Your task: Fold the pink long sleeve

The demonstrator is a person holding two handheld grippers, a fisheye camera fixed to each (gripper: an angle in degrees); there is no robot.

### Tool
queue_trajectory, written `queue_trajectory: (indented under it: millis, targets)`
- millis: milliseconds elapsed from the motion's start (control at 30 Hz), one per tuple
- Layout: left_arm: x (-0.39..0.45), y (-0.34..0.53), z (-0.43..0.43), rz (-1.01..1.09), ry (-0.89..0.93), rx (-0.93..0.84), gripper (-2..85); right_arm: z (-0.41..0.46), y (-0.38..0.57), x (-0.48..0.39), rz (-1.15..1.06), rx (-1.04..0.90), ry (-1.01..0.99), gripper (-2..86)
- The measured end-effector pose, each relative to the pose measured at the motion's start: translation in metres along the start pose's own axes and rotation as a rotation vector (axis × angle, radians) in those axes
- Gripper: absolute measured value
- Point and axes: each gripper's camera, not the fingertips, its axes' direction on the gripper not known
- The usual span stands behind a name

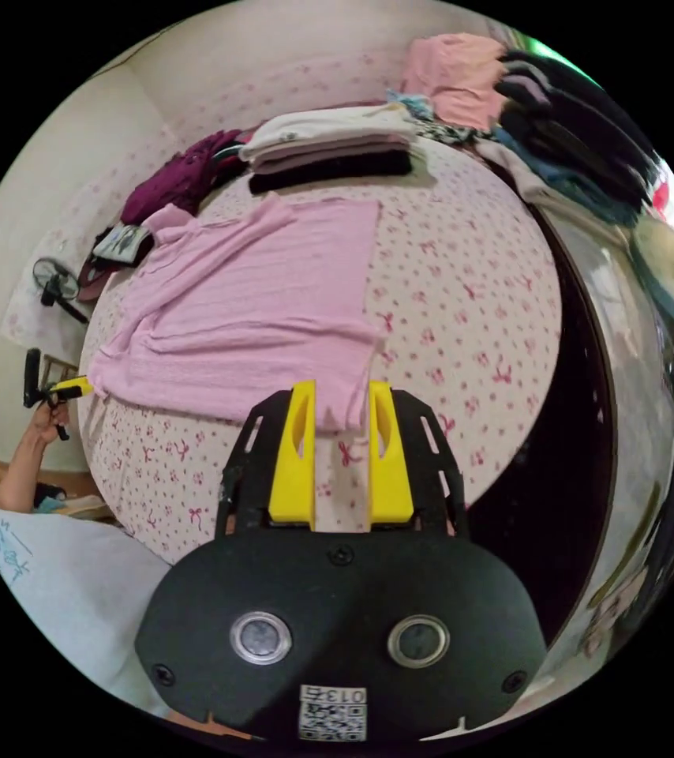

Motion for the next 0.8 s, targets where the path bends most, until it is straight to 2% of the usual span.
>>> queue_trajectory:
  millis: [167,333,400,467,633,800]
  targets:
    - [0.019,0.0,0.023,0.078,-0.099,-0.082,11.4,-0.003,0.023,0.04,0.184,0.019,-0.099,12.1]
    - [0.044,0.004,0.041,0.114,-0.219,-0.108,7.8,0.008,0.006,0.04,0.137,-0.059,-0.11,11.0]
    - [0.051,0.006,0.047,0.138,-0.255,-0.133,5.9,0.014,0.002,0.038,0.121,-0.084,-0.079,7.3]
    - [0.062,0.006,0.053,0.202,-0.268,-0.174,4.4,0.016,-0.004,0.034,0.072,-0.107,-0.092,3.0]
    - [0.121,0.019,0.052,0.514,-0.521,-0.261,1.9,0.004,-0.013,0.047,-0.009,-0.139,-0.046,1.2]
    - [0.148,0.04,0.077,0.637,-0.605,-0.31,2.1,-0.018,-0.012,0.086,0.027,-0.116,-0.101,0.9]
